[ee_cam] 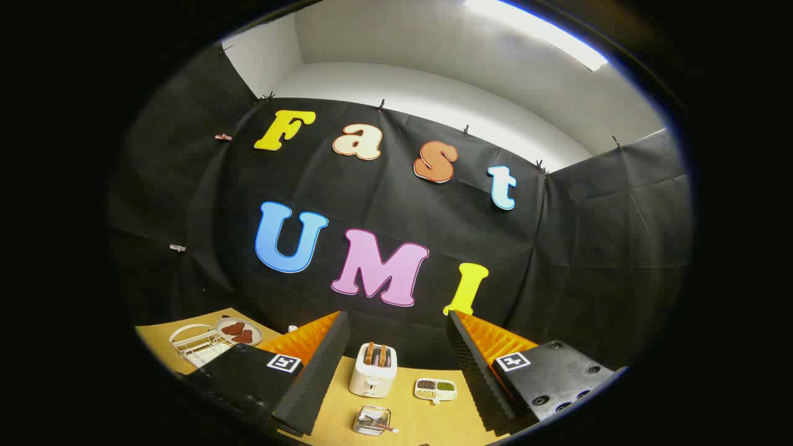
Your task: Take the plate from the dish rack, then take the spoon from the basket and place it into the plate.
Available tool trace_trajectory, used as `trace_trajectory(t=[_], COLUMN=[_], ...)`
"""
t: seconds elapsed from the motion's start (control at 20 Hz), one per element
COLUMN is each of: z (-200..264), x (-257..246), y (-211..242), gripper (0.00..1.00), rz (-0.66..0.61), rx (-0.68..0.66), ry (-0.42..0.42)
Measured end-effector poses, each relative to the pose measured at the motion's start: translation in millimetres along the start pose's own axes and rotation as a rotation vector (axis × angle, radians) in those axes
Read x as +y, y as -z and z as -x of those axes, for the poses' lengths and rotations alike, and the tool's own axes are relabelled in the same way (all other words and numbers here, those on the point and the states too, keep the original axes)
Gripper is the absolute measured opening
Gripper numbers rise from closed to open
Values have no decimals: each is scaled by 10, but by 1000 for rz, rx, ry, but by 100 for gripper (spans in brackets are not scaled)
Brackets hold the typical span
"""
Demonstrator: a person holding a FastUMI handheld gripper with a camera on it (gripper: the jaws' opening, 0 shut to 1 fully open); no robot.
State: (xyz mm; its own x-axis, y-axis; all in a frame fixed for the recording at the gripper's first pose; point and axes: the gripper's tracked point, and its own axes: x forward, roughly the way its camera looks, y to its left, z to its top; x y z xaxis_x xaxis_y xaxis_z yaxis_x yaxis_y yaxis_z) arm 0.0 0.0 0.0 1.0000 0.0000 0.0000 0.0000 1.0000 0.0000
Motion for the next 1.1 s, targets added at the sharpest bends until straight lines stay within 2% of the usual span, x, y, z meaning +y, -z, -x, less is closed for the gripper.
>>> trace_trajectory(t=[0.9,1.1], z=[125,41], x=[219,461], y=[-81,82], gripper=[97,97], rz=[2,-23], rx=[0,86], ry=[-24,-88])
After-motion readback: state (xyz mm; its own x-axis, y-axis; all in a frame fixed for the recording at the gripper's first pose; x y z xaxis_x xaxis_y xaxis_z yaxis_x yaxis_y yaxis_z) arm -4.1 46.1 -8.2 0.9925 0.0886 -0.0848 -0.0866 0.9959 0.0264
